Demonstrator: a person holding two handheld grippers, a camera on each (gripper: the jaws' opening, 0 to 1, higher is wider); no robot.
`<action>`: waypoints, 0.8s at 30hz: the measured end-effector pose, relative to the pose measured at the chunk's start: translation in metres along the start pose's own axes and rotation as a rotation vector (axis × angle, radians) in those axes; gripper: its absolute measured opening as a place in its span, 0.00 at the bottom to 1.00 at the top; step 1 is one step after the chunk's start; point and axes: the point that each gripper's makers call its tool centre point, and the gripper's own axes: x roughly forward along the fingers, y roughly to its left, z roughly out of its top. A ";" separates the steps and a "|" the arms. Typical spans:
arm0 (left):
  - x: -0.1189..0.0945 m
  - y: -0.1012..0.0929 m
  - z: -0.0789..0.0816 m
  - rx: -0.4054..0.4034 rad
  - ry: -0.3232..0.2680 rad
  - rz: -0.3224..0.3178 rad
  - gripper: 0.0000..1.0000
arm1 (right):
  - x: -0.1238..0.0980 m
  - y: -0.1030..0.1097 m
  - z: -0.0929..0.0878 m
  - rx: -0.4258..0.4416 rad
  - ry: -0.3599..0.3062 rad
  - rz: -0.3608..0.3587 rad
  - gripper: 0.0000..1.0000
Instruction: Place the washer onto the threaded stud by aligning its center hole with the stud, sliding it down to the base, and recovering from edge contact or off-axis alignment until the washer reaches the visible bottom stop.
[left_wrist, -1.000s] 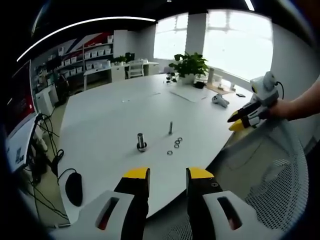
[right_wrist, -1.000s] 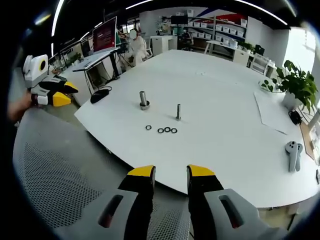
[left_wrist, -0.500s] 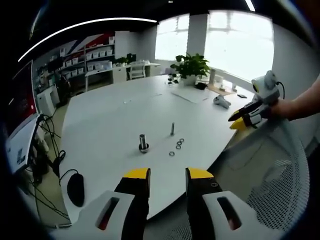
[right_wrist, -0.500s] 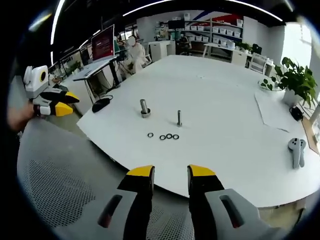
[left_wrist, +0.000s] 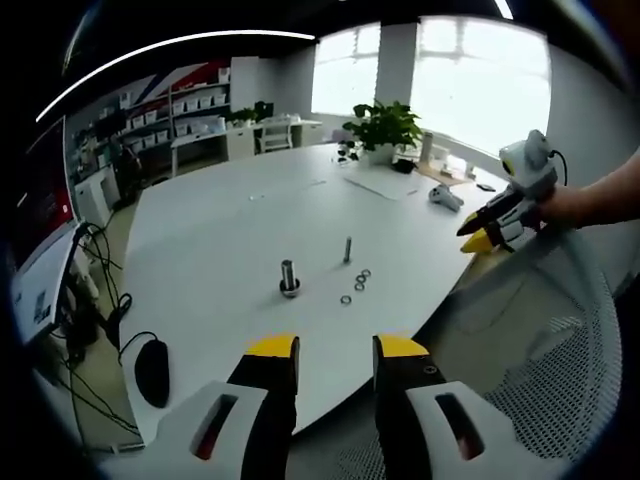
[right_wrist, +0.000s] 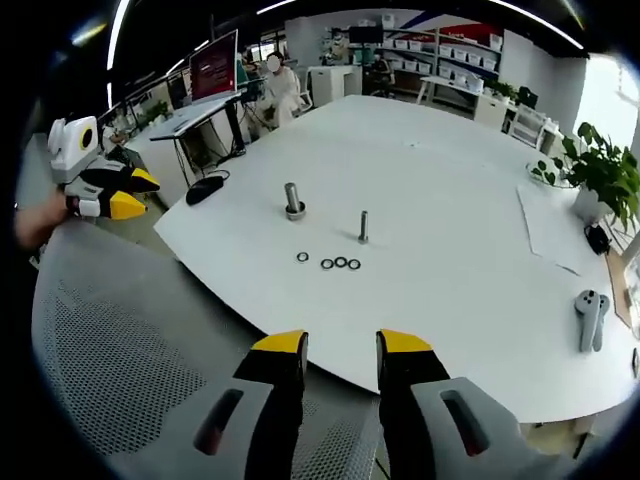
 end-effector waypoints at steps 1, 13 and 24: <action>-0.001 0.000 0.002 0.011 -0.004 0.007 0.28 | 0.003 -0.005 0.003 -0.004 0.011 0.009 0.30; -0.001 0.001 0.001 -0.009 0.001 0.010 0.29 | 0.058 0.007 0.027 -0.108 0.051 0.053 0.29; -0.002 0.002 -0.001 -0.017 0.022 0.015 0.28 | 0.108 0.011 0.040 -0.175 0.034 0.095 0.29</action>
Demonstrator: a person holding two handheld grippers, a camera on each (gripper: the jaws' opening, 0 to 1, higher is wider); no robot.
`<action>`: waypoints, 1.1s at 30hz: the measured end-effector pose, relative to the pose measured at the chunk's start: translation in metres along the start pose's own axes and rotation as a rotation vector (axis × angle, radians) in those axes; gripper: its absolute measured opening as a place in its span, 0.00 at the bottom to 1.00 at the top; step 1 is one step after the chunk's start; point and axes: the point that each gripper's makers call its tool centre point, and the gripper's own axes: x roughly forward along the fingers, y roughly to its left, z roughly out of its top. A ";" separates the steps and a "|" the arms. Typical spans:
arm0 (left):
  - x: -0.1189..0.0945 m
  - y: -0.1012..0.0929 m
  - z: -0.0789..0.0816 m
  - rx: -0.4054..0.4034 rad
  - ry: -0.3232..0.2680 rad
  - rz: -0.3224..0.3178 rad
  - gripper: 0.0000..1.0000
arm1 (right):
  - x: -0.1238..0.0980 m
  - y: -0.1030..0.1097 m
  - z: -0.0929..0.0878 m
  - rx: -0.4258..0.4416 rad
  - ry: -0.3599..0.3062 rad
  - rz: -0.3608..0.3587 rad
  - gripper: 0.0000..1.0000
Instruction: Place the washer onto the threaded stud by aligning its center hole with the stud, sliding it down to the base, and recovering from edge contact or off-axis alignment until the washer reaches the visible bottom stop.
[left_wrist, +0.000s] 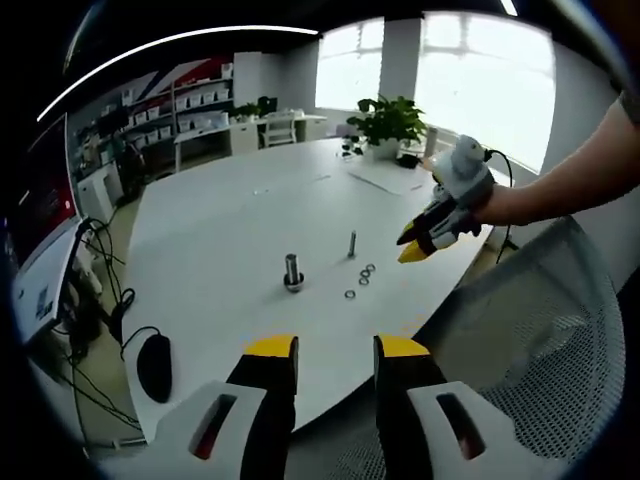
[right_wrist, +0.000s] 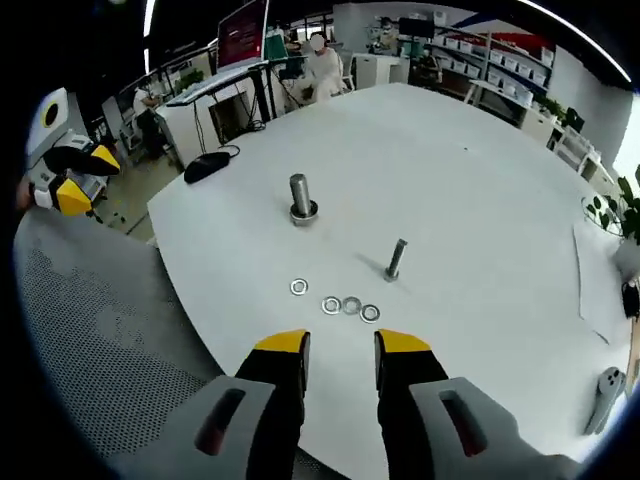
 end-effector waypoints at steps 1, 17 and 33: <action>0.000 0.000 0.000 -0.002 0.001 0.002 0.28 | 0.006 -0.002 -0.001 0.005 0.002 0.007 0.29; 0.003 0.002 -0.005 -0.011 0.032 -0.001 0.28 | 0.050 -0.022 -0.018 -0.142 0.163 0.053 0.30; 0.003 0.004 -0.005 -0.025 0.031 0.001 0.27 | 0.066 -0.024 -0.016 -0.206 0.210 0.110 0.26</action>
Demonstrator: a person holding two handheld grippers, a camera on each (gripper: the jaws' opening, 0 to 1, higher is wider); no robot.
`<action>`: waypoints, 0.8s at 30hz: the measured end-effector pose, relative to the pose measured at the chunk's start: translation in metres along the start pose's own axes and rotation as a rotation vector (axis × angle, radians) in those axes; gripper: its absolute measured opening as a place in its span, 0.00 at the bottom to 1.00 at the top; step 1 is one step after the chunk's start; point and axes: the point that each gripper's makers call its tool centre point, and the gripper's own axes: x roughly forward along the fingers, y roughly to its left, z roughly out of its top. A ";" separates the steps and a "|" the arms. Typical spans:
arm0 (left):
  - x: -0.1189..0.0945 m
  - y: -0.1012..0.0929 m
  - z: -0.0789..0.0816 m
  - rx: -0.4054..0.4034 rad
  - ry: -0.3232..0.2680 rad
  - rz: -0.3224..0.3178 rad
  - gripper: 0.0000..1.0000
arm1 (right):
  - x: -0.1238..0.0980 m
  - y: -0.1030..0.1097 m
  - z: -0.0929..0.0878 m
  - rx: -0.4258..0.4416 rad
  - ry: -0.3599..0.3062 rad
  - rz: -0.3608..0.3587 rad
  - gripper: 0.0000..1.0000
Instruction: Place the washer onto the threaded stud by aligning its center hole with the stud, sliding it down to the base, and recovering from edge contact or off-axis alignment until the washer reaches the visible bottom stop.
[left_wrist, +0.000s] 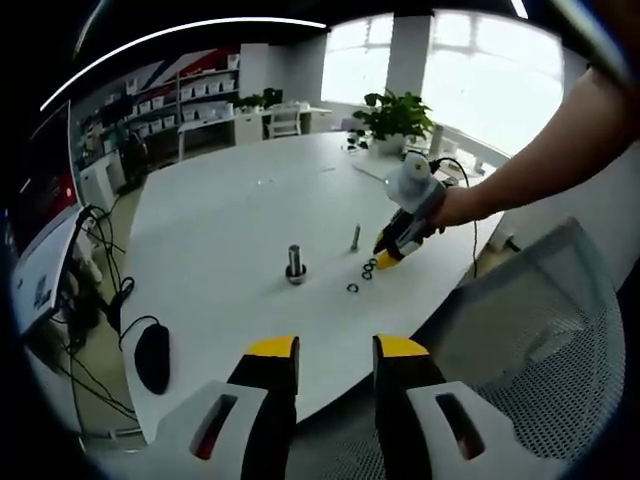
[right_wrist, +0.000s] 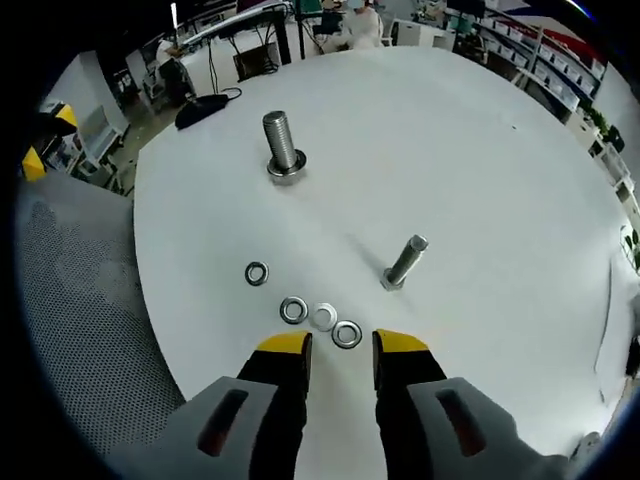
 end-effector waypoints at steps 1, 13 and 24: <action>0.000 0.000 0.000 0.000 0.001 0.000 0.27 | 0.000 -0.001 -0.001 -0.017 0.012 0.002 0.25; 0.000 0.001 0.000 -0.011 0.000 0.005 0.27 | 0.009 -0.003 -0.010 -0.120 0.040 0.051 0.20; 0.001 0.000 -0.001 0.001 0.014 0.007 0.28 | 0.009 0.001 -0.006 -0.250 0.161 0.095 0.18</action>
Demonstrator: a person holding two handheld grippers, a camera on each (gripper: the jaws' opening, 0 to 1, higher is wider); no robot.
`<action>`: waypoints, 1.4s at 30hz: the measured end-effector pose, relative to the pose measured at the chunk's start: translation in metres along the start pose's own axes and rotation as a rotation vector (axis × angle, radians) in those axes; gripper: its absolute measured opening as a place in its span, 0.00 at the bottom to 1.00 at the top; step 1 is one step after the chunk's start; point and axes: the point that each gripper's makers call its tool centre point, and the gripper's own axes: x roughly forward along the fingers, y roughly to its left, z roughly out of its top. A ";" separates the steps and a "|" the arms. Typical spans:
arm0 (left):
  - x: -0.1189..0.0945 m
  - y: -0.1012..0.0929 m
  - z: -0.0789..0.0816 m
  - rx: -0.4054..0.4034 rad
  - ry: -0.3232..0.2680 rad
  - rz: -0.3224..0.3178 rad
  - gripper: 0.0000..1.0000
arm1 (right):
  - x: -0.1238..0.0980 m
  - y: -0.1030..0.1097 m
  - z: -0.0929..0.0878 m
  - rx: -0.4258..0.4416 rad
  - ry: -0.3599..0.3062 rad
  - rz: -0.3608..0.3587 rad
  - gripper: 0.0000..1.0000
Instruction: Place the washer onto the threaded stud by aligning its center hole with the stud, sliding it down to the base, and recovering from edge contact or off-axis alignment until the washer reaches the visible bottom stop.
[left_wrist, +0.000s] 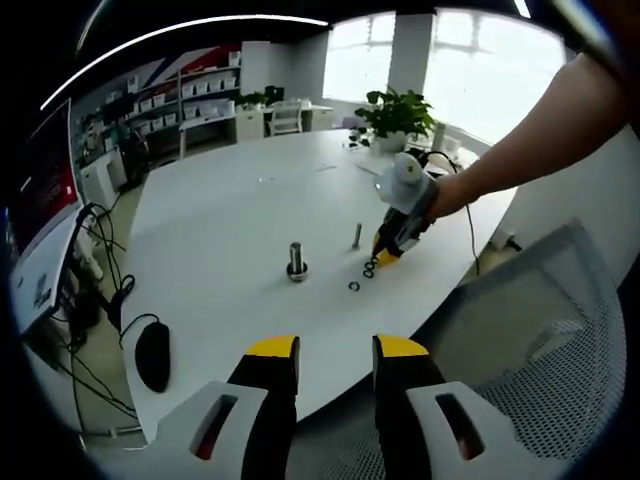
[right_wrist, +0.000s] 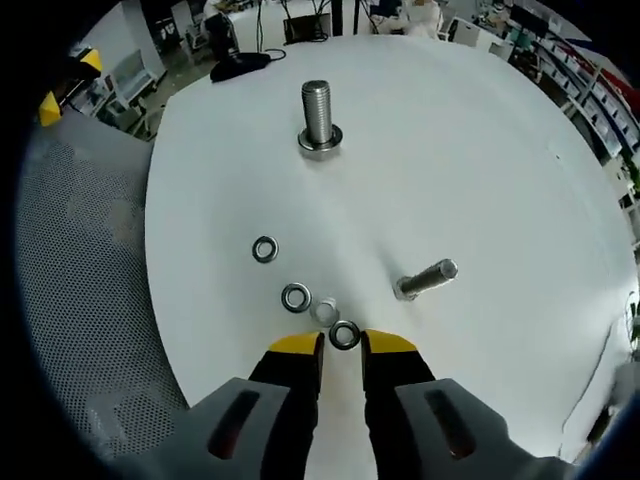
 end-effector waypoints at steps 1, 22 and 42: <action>0.000 0.000 0.000 0.001 0.001 0.000 0.28 | 0.002 -0.001 0.001 -0.043 0.028 0.005 0.18; -0.001 0.004 0.000 0.009 -0.006 0.013 0.26 | 0.008 -0.004 0.001 -0.066 0.197 -0.012 0.15; 0.000 0.002 -0.004 0.008 0.009 0.002 0.27 | -0.003 0.006 -0.001 0.060 0.099 -0.058 0.14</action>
